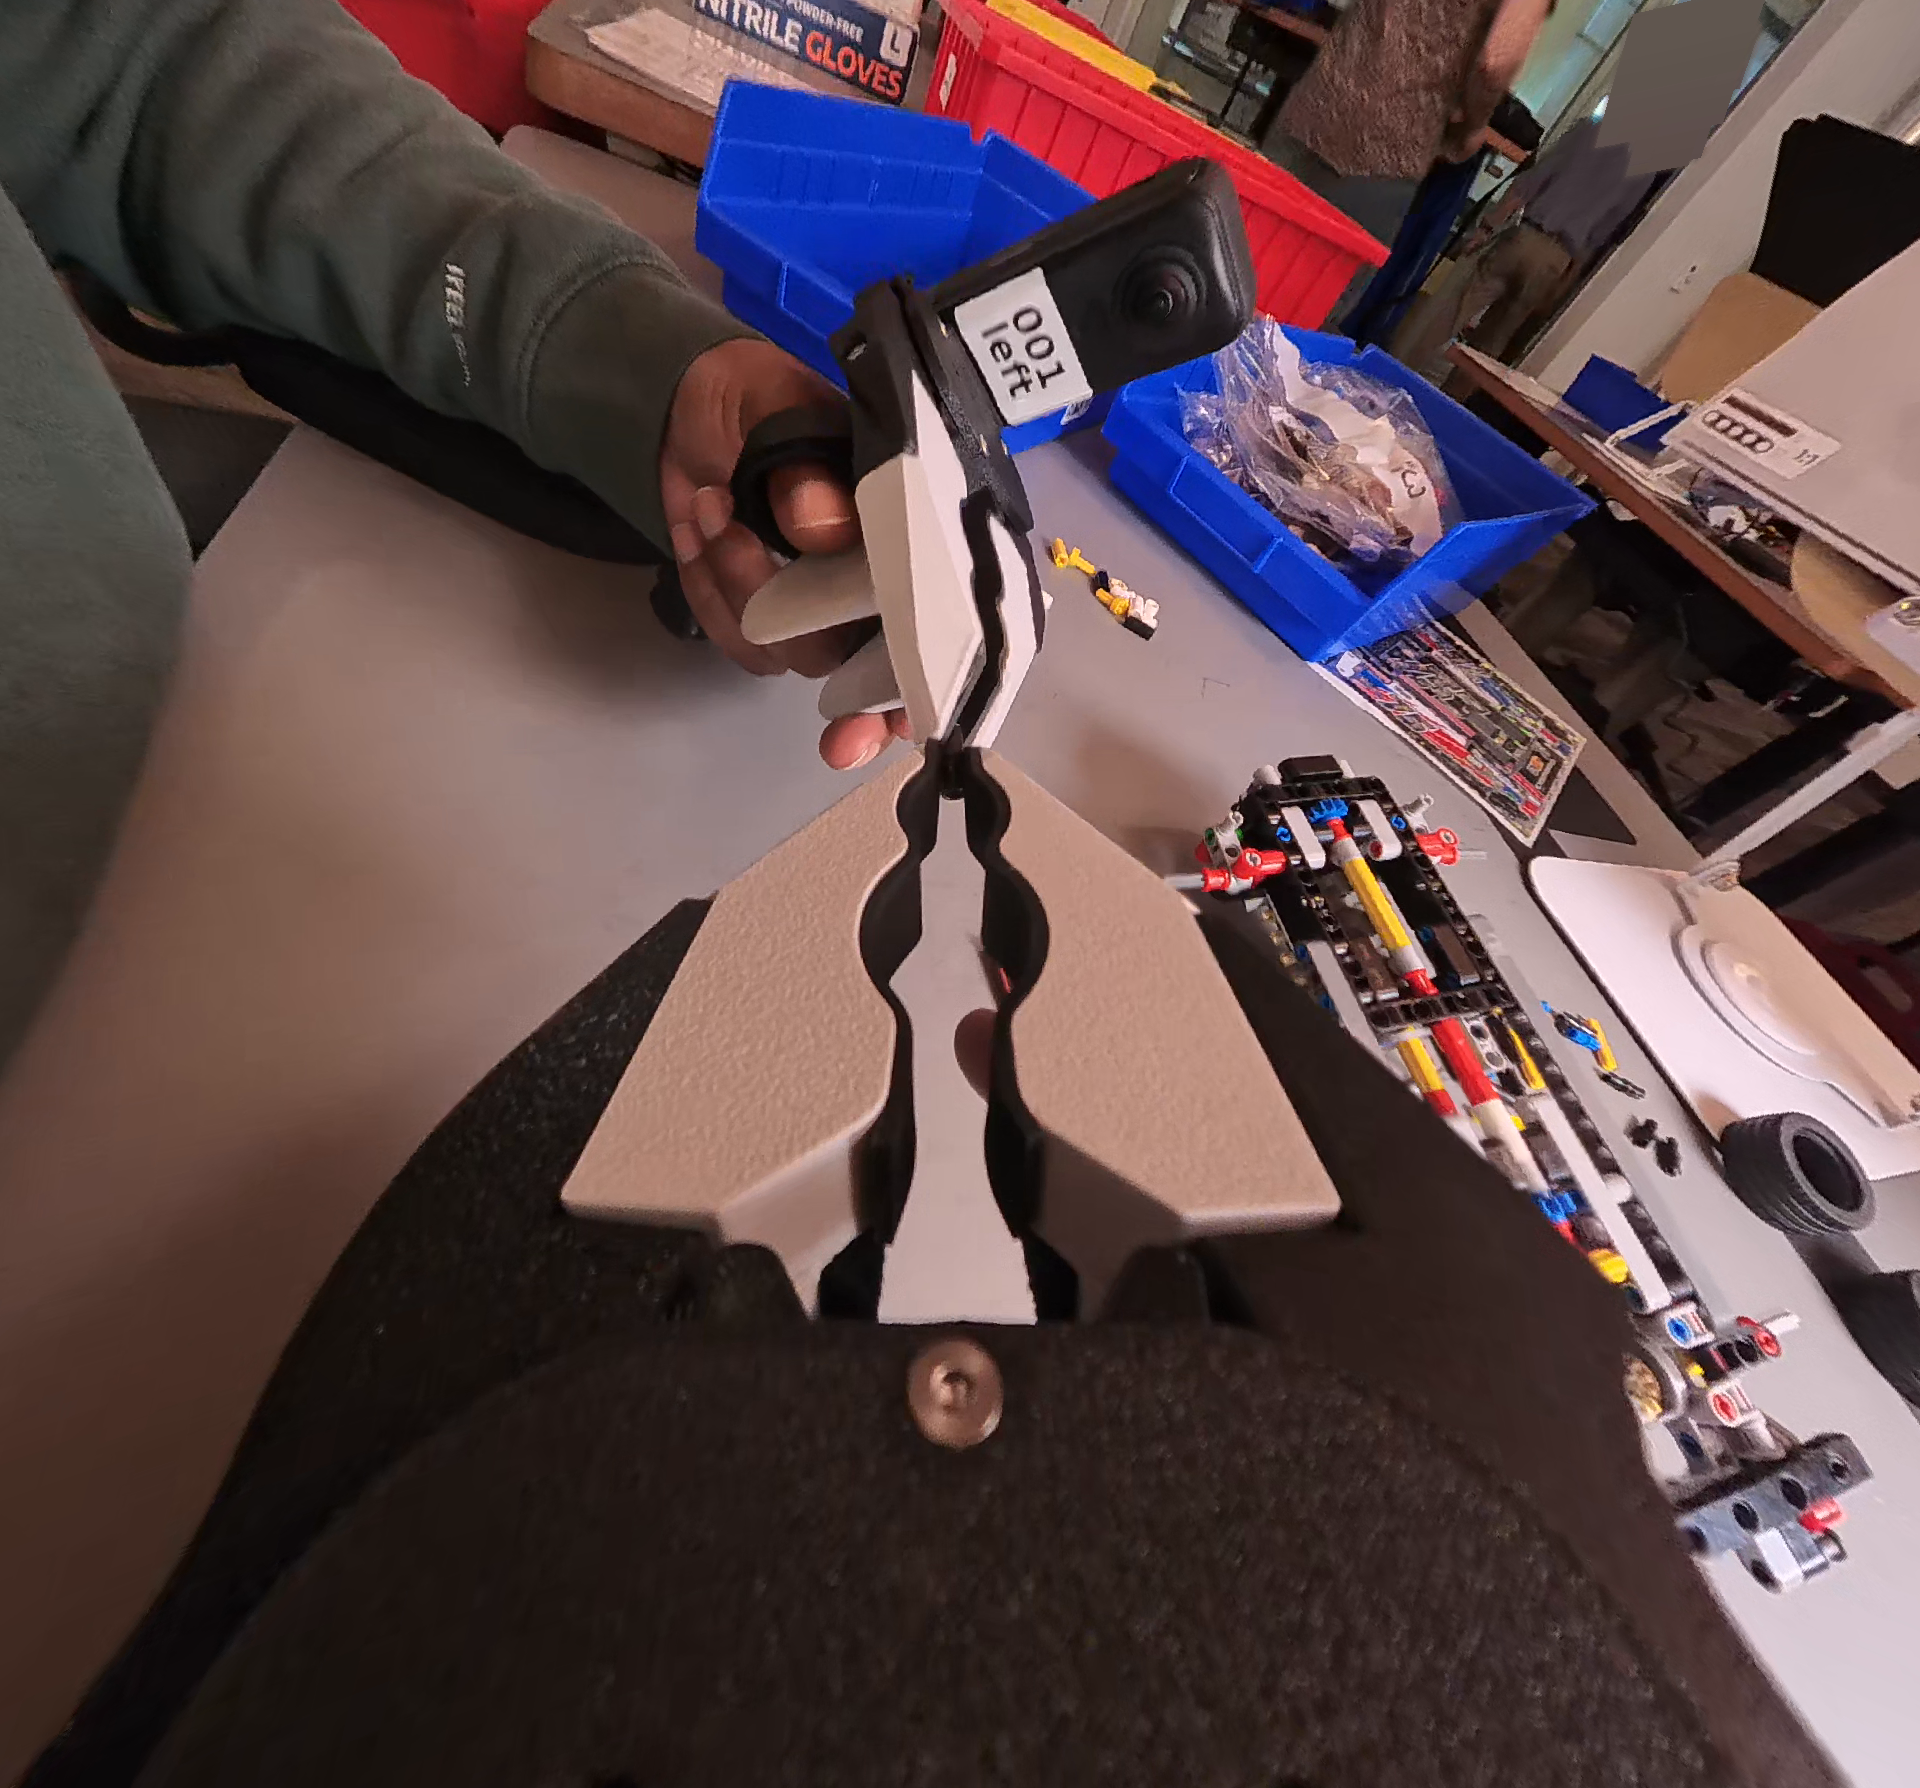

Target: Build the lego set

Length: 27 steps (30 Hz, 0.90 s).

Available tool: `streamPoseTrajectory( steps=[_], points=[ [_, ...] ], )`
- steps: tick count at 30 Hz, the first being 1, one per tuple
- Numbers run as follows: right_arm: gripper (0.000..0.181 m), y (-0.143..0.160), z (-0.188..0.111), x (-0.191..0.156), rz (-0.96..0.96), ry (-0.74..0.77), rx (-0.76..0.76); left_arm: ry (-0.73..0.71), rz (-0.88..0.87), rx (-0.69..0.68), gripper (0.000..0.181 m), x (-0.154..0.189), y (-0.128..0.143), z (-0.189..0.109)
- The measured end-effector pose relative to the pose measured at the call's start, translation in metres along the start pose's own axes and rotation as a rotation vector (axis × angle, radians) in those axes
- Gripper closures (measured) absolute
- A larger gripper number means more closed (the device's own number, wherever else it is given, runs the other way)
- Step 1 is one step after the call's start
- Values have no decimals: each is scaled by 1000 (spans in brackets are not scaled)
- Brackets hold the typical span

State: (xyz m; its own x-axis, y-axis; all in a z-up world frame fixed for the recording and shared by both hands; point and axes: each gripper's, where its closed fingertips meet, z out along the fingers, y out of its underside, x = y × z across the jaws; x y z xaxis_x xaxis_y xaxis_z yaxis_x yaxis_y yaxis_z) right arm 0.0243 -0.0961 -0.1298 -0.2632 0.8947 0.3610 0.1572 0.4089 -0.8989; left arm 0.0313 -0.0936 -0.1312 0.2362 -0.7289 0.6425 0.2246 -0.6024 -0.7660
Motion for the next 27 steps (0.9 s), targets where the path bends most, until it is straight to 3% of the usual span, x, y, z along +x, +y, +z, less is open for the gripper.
streamPoseTrajectory(
  steps=[8,27],
  points=[
    [179,-31,-8,-8,-4,-27,158,189,-38,51,179,29,-9,-2],
    [178,-31,-5,-11,-72,-6,128,232,-60,37,179,37,-7,0]
  ],
)
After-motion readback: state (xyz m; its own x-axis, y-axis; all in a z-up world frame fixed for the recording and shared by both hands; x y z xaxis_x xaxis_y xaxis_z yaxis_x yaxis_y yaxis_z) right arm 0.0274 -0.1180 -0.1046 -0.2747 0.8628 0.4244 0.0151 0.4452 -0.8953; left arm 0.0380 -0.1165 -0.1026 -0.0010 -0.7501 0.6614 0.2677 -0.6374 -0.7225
